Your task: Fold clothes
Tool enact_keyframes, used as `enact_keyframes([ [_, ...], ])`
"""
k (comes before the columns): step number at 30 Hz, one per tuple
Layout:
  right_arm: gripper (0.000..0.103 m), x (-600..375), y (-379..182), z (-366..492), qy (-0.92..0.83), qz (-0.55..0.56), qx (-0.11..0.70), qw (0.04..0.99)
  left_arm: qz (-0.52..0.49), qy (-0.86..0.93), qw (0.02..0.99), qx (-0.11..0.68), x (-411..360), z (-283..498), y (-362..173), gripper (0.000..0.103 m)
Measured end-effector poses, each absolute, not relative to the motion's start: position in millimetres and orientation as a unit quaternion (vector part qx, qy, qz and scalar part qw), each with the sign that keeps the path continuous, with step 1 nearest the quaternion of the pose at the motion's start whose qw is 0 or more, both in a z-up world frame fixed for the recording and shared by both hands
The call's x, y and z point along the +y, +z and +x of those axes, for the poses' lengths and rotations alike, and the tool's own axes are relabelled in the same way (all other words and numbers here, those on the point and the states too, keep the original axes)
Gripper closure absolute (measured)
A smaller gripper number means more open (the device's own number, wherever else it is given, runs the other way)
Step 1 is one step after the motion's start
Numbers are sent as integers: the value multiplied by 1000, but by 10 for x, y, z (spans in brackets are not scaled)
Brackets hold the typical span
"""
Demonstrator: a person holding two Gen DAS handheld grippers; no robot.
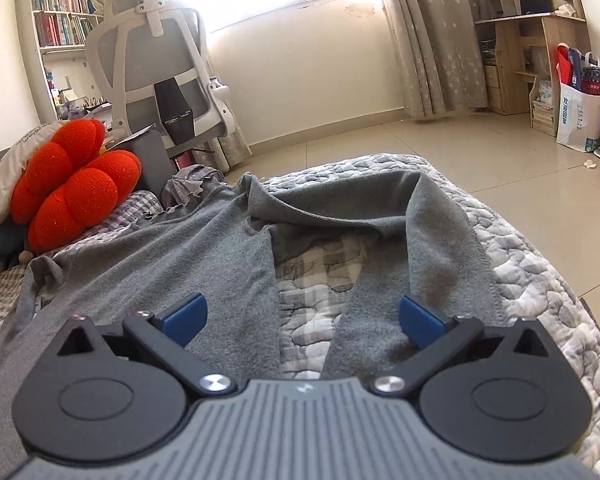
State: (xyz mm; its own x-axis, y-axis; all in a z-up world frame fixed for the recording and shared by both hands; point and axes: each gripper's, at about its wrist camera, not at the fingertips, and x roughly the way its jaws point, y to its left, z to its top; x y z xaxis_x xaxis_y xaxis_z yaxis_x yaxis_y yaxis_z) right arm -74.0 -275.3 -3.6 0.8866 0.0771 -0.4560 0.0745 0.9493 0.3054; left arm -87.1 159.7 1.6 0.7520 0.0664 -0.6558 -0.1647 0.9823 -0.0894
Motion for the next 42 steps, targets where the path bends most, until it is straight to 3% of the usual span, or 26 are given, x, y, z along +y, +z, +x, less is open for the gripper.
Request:
enact_keyframes([
  [1,0,-2765,-42,-757,0,163,235,958,-73,63,933,346,1618,-864,49,55],
  [2,0,-2802,-53,-771,3,173,232,957,-81,59,931,351,1672,-831,86,68],
  [4,0,-2869,-74,-799,8,191,226,955,-98,50,925,363,1780,-765,159,79],
  [9,0,-2884,-70,-806,11,197,223,955,-161,30,917,365,2127,-683,411,84],
  [10,0,-2885,-68,-803,12,198,223,954,-150,38,921,356,2152,-710,468,97],
  [16,0,-2915,-75,-816,16,209,218,953,-132,40,917,373,2256,-744,420,97],
  [18,0,-2911,-68,-817,16,209,217,953,-158,20,910,383,2261,-772,336,91],
  [19,0,-2908,-69,-819,16,208,217,954,-173,10,907,384,2253,-791,301,73],
  [20,0,-2905,-70,-822,15,208,217,954,-187,9,904,385,2228,-797,276,46],
  [22,0,-2905,-67,-818,16,207,218,954,-203,11,900,385,2156,-800,229,36],
  [24,0,-2910,-67,-810,17,209,220,953,-206,17,900,383,2063,-796,184,39],
  [26,0,-2906,-66,-808,17,208,221,953,-151,49,913,377,1891,-775,145,73],
  [27,0,-2901,-64,-808,17,206,221,953,-124,61,917,374,1837,-764,136,80],
  [31,0,-2918,-72,-824,18,211,218,953,-134,78,917,367,1929,-762,195,94],
  [42,0,-2921,-70,-834,20,218,214,952,-58,174,930,320,2318,-232,687,96],
])
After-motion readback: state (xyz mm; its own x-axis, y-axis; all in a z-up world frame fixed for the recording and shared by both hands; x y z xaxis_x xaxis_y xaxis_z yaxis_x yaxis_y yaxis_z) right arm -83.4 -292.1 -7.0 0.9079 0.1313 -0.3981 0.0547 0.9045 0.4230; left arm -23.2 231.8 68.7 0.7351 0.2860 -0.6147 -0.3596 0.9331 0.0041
